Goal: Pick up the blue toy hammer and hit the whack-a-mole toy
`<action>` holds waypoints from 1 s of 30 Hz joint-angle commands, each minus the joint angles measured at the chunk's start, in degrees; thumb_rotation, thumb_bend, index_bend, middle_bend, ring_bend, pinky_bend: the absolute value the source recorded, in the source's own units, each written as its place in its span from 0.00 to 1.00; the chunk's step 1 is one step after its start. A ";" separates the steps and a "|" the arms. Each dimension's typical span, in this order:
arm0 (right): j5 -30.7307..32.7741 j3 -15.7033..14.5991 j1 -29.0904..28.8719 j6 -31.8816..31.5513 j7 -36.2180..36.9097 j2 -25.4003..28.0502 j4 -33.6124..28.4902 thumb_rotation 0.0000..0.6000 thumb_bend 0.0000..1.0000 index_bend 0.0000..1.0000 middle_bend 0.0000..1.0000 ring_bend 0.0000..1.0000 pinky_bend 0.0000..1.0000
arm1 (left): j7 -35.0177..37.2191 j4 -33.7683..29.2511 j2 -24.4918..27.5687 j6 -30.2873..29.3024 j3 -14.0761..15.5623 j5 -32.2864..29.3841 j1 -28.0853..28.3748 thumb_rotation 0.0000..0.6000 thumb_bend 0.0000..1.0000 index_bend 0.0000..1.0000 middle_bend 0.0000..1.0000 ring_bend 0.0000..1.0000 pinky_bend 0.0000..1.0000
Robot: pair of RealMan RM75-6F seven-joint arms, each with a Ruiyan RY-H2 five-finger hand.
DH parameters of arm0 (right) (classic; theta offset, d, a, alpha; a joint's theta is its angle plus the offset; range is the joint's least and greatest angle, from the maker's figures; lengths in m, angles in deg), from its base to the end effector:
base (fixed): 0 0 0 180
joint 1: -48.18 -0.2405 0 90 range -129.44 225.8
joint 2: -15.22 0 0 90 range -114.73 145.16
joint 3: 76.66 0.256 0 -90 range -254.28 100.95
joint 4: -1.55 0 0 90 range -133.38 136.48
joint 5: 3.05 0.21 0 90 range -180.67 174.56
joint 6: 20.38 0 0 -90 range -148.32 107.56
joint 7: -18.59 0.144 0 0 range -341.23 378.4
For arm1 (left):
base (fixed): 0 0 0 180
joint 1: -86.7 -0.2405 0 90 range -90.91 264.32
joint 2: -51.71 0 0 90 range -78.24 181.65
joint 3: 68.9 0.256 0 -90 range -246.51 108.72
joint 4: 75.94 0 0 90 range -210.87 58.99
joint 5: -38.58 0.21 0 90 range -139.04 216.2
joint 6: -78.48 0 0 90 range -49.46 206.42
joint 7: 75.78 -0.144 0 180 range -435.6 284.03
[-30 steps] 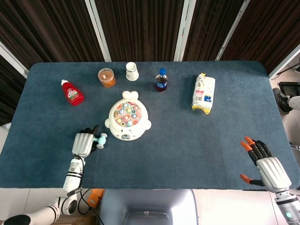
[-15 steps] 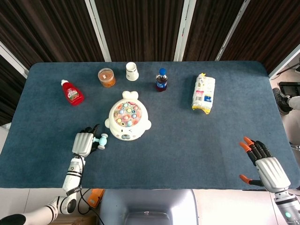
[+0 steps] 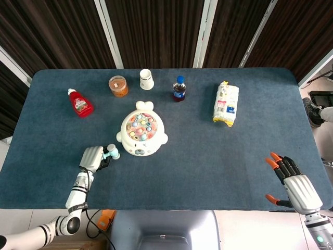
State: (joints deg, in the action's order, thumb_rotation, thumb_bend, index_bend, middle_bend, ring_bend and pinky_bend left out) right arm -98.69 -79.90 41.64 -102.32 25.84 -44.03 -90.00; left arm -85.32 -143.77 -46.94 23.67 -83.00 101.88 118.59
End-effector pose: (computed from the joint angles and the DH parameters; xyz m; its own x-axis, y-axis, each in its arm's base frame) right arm -0.3072 -0.1647 0.1570 0.3973 -0.1617 0.9033 -0.9123 -0.1762 0.3697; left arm -0.2347 0.3383 -0.0377 0.2534 0.2816 0.9255 0.9672 -0.0571 -0.2474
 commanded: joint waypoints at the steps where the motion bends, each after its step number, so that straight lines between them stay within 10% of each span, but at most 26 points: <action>1: -0.03 -0.01 0.03 -0.07 0.04 0.04 -0.01 1.00 0.25 0.00 0.00 0.00 0.00 | -0.83 -0.22 0.32 0.27 0.33 -1.29 -0.06 1.00 0.58 0.56 0.66 0.60 0.53; 14: -0.08 -0.06 0.00 0.04 -0.07 -0.01 -0.04 1.00 0.25 0.00 0.00 0.00 0.00 | 7.20 10.08 -5.04 -6.83 4.04 7.74 -1.35 1.00 0.54 0.29 0.33 0.26 0.29; 30: 0.06 0.03 0.19 -0.36 0.41 0.16 0.04 1.00 0.25 0.00 0.00 0.00 0.00 | 10.54 23.01 -11.57 -14.99 8.37 15.02 -4.00 1.00 0.54 0.17 0.22 0.14 0.20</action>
State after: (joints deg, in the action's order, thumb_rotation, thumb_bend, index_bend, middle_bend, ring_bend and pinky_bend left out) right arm -98.64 -79.88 41.82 -102.67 26.25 -43.88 -89.96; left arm -75.21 -121.62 -58.00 9.12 -75.11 116.42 114.98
